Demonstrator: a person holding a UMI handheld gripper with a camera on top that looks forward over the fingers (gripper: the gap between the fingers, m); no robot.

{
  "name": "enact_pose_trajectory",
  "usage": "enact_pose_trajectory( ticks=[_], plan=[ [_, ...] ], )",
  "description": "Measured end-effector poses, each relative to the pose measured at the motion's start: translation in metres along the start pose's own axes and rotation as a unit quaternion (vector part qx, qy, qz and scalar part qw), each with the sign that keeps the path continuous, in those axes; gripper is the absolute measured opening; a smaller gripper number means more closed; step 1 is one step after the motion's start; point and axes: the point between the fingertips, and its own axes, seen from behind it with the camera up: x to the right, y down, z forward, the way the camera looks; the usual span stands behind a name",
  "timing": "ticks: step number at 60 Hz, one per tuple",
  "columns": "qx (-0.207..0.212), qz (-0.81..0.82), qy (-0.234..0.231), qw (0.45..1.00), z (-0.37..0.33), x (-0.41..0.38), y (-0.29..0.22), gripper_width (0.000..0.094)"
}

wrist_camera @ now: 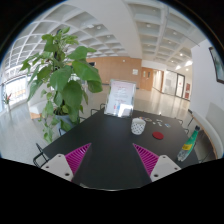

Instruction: Pour water

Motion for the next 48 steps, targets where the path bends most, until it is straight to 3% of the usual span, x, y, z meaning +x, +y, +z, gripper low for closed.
enact_pose_trajectory(
  ticks=[13,28,39,48],
  plan=[
    [-0.036,0.007,0.023,0.999,-0.004,0.038,0.032,0.0829],
    [-0.082,0.058,0.091,0.991,-0.007,0.138,0.076,0.0834],
    [-0.095,0.053,0.181,0.977,-0.007,0.253,0.098,0.0834],
    [-0.069,0.053,0.222,0.971,0.005,0.326,0.109,0.0830]
  ],
)
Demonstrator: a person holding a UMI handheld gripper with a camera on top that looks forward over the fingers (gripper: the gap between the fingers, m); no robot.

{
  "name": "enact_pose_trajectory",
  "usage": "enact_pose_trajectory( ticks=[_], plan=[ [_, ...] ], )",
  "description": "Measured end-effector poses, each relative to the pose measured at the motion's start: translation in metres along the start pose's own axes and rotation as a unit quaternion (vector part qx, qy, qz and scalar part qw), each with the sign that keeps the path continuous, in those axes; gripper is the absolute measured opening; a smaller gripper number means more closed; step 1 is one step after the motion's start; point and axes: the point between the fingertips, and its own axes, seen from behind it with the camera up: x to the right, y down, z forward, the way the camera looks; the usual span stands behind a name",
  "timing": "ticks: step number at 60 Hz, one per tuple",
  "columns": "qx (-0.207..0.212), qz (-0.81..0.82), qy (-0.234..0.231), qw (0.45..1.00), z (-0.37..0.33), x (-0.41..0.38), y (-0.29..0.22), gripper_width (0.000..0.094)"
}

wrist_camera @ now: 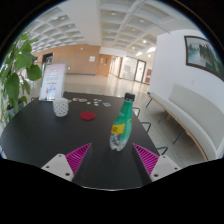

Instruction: Pour water

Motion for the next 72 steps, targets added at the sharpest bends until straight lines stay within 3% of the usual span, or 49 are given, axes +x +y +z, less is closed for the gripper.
enact_pose_trajectory(
  ticks=[21,27,28,40,44,49,57,65,72],
  plan=[
    [0.061,0.058,0.035,0.996,0.123,0.034,-0.012,0.0816],
    [0.075,0.052,0.037,0.995,0.143,0.034,-0.020,0.0670],
    [0.081,0.053,0.036,0.995,0.145,0.033,-0.024,0.0587],
    [0.092,0.033,0.054,0.994,0.149,0.032,-0.031,0.0430],
    [0.093,0.018,0.067,0.993,0.145,0.034,-0.037,0.0429],
    [0.092,-0.012,0.103,0.990,0.142,0.050,-0.052,0.0427],
    [0.089,-0.065,0.198,0.974,0.129,0.081,-0.101,0.0426],
    [0.115,-0.206,0.290,0.927,0.120,0.094,-0.188,0.0428],
    [0.156,-0.363,0.345,0.851,0.121,0.068,-0.273,0.0428]
  ],
)
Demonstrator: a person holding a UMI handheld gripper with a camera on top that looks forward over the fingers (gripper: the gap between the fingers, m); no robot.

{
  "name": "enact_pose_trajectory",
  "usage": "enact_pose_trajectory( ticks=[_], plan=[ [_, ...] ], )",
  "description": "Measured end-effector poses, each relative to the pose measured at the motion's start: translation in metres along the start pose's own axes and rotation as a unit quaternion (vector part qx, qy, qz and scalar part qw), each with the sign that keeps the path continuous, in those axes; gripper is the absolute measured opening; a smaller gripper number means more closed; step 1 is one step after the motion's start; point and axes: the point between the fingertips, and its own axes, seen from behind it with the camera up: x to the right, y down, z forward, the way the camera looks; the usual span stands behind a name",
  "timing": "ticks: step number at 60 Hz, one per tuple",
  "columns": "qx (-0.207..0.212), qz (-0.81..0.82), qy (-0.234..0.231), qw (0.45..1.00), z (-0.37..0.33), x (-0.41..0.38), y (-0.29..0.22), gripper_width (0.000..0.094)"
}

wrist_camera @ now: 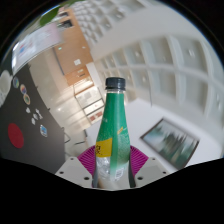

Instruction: Pour water

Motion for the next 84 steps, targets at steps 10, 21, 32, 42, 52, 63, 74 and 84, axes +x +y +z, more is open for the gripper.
enact_pose_trajectory(
  ticks=[10,21,32,42,52,63,74,84],
  plan=[
    [0.138,-0.236,0.060,0.960,0.005,-0.022,-0.124,0.0424],
    [0.257,-0.450,0.081,0.851,-0.020,-0.109,-0.195,0.0436],
    [0.329,-0.530,0.071,0.778,-0.049,-0.176,-0.213,0.0429],
    [0.332,-0.493,0.060,0.802,-0.041,-0.164,-0.218,0.0426],
    [0.274,-0.197,-0.024,0.941,-0.022,-0.100,-0.220,0.0428],
    [0.123,0.252,-0.239,0.930,-0.015,-0.129,-0.192,0.0426],
    [0.002,0.388,-0.361,0.848,-0.036,-0.224,-0.139,0.0425],
    [-0.054,0.405,-0.381,0.829,-0.044,-0.281,-0.084,0.0425]
  ],
)
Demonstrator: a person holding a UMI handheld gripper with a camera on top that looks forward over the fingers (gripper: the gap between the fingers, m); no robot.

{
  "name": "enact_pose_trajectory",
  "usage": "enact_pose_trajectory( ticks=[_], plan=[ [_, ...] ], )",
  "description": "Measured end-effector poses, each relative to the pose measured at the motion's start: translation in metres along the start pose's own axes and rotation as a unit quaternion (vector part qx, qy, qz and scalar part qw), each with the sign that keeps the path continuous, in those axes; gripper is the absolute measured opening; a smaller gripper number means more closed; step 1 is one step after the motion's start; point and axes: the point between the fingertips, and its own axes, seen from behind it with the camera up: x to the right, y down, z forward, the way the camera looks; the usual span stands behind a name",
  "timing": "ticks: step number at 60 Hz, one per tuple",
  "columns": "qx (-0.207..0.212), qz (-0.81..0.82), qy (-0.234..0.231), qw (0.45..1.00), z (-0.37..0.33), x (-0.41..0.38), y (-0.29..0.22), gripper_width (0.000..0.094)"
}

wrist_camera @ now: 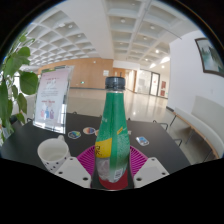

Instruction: Pour water

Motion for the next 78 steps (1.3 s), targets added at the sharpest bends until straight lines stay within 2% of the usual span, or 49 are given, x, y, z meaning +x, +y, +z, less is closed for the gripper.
enact_pose_trajectory(
  ticks=[6,8,10,17,21,26,29,33,37,61,71,78],
  plan=[
    [-0.021,0.026,-0.005,0.999,0.007,0.000,0.031,0.0429],
    [-0.001,0.026,-0.005,1.000,0.008,0.002,0.026,0.0428],
    [0.000,0.027,-0.002,1.000,0.007,0.006,0.029,0.0430],
    [0.004,0.034,-0.001,0.999,0.006,0.001,0.032,0.0525],
    [-0.013,0.033,0.003,0.999,0.005,0.006,0.037,0.0613],
    [-0.040,0.034,0.013,0.999,-0.007,0.009,0.046,0.0873],
    [-0.042,0.028,0.018,0.999,-0.020,0.011,0.044,0.0839],
    [-0.045,0.019,0.025,0.999,-0.043,0.011,0.041,0.0868],
    [-0.041,0.011,0.025,0.999,-0.071,0.007,0.034,0.0854],
    [-0.055,0.002,0.044,0.998,-0.293,-0.026,0.048,0.0858],
    [-0.059,0.008,0.046,0.997,-0.347,-0.033,0.058,0.0855],
    [-0.045,0.004,0.057,0.997,-0.370,-0.032,0.052,0.0856]
  ],
)
